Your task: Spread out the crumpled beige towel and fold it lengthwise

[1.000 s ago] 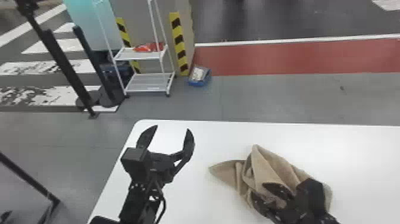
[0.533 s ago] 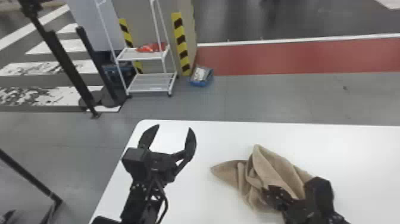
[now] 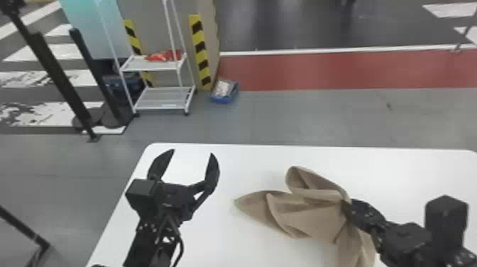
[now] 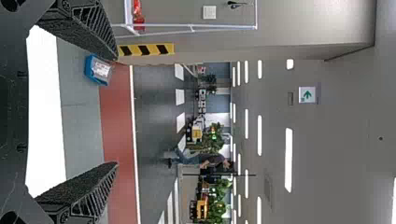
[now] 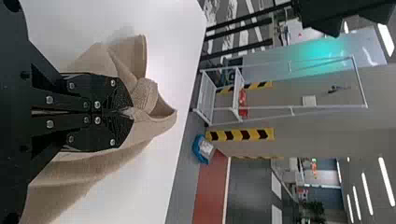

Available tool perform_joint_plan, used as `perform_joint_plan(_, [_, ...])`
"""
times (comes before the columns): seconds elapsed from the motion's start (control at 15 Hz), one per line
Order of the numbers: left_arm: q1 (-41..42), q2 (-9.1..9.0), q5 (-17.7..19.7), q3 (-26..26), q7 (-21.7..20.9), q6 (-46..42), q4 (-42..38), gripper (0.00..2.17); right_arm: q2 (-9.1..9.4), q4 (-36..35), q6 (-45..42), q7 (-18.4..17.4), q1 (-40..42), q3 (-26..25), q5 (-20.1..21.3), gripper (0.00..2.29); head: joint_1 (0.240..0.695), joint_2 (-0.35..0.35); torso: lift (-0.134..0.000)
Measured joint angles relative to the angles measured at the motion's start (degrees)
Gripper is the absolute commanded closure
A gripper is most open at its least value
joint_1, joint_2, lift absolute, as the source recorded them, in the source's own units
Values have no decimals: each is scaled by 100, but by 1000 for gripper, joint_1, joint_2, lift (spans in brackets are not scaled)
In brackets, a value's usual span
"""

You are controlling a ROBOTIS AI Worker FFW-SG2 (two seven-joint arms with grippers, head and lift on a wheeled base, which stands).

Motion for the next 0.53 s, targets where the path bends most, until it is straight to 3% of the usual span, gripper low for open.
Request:
perform_joint_plan(0.13, [44, 6, -3, -2, -5, -7, -36, 93, 0, -83, 728, 196, -331, -841, -221, 1514, 695, 12, 0])
perform_joint_plan(0.27, [89, 11, -3, -2, -14, -47, -69, 93, -98, 286, 1421, 371, -805, -1447, -206, 1447, 695, -87, 0])
perform_joint_plan(0.4, [105, 10, -3, 0, -39, -67, -80, 93, -319, 966, 1585, 376, -1071, -1634, -66, 1426, 695, -127, 0])
perform_joint_plan(0.53, [85, 1, -13, -46, -53, -70, -80, 93, -419, 1682, 1130, 473, -1183, -1590, 83, 1426, 695, -151, 0])
